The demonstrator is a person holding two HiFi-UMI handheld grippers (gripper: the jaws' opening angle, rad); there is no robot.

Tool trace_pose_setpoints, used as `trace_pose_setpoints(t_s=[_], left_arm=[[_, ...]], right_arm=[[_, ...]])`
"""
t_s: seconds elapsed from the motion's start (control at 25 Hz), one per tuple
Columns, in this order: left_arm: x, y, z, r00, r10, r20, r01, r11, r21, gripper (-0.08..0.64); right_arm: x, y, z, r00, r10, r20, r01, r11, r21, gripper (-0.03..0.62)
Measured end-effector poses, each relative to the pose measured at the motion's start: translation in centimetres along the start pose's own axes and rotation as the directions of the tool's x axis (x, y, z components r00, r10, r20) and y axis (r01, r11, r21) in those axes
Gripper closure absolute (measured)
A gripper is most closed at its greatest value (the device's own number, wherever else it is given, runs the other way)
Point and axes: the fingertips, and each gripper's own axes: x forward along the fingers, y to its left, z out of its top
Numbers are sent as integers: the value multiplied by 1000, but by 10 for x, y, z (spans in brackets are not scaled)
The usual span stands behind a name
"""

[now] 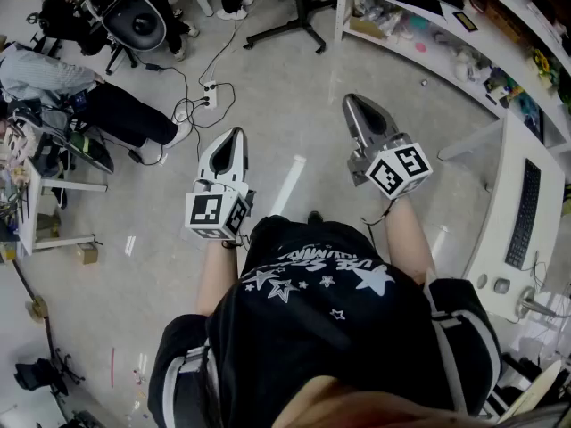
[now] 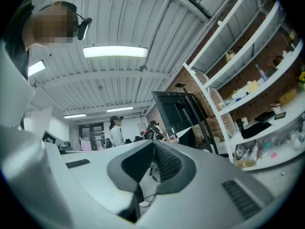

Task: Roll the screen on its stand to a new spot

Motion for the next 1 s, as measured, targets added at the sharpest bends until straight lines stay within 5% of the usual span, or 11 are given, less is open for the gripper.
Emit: trace_pose_setpoints(t_s=[0.52, 1.0], left_arm=[[54, 45, -7, 999, 24, 31, -22, 998, -61, 548], [163, 157, 12, 997, 19, 77, -15, 998, -53, 548]], right_arm=[[52, -34, -16, 995, 11, -97, -20, 995, -95, 584], [199, -88, -12, 997, -21, -79, 14, 996, -90, 584]])
